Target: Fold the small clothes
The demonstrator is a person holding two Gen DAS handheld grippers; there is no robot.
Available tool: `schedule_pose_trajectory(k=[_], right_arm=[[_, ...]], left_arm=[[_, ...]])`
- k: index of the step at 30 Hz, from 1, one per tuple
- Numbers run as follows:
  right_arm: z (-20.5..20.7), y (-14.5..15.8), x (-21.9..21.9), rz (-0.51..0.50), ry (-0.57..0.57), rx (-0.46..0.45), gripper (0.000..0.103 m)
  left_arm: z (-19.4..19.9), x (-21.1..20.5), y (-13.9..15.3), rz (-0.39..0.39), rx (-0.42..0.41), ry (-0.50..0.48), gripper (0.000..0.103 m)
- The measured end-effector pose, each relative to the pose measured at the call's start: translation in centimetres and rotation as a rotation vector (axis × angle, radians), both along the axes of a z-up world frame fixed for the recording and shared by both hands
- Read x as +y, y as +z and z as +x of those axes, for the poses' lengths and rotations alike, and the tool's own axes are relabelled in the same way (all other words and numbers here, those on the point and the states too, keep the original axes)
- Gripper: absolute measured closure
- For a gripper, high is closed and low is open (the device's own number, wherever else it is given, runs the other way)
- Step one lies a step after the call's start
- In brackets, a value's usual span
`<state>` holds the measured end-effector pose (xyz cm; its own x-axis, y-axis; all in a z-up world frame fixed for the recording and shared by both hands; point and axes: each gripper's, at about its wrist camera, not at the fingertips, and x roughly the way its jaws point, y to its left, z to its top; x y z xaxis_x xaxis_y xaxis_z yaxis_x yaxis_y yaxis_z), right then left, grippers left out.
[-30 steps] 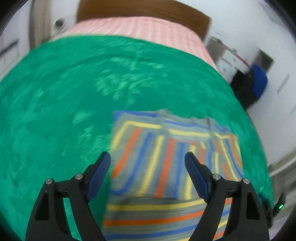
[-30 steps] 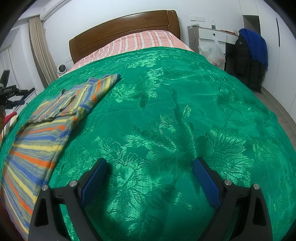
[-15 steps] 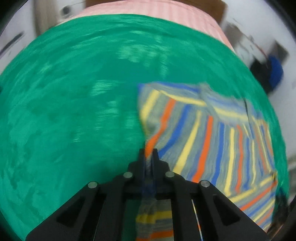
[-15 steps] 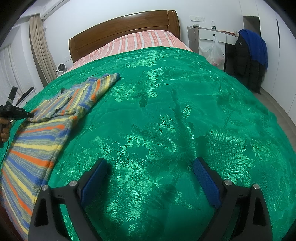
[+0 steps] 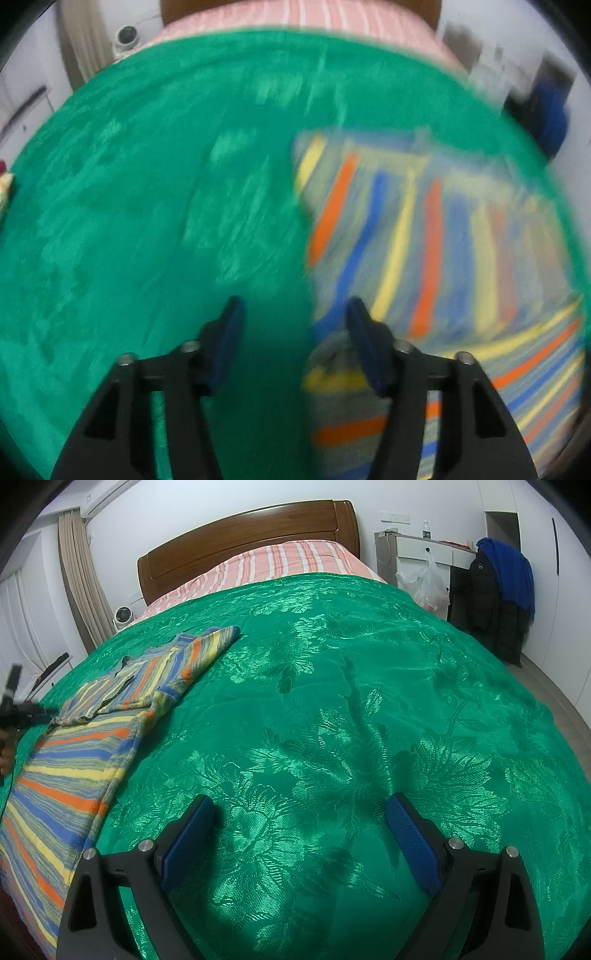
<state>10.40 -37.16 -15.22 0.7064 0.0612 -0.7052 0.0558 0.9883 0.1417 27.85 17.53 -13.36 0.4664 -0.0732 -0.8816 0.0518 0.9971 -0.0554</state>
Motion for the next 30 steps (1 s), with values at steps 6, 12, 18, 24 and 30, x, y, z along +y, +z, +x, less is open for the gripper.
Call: schedule_pose_trajectory(k=[6, 12, 18, 24, 30], right_arm=[[0.0, 0.0, 0.0, 0.0, 0.0, 0.0, 0.009], [0.0, 0.0, 0.1, -0.001, -0.001, -0.001, 0.009], [0.0, 0.0, 0.0, 0.0, 0.001, -0.007, 0.009], [-0.2, 0.0, -0.1, 0.006, 0.003, -0.015, 0.009], [-0.3, 0.0, -0.1, 0.007, 0.003, -0.016, 0.009]], left_arm=[[-4.7, 3.4, 2.6, -0.139, -0.067, 0.099, 0.028], [-11.4, 6.0, 3.3, -0.041, -0.209, 0.133, 0.006], [-13.6, 7.9, -1.7, 0.012, -0.246, 0.119, 0.003], [-13.7, 6.7, -1.7, 0.074, -0.279, 0.134, 0.0], [-13.7, 7.0, -1.6, 0.062, -0.29, 0.136, 0.0]])
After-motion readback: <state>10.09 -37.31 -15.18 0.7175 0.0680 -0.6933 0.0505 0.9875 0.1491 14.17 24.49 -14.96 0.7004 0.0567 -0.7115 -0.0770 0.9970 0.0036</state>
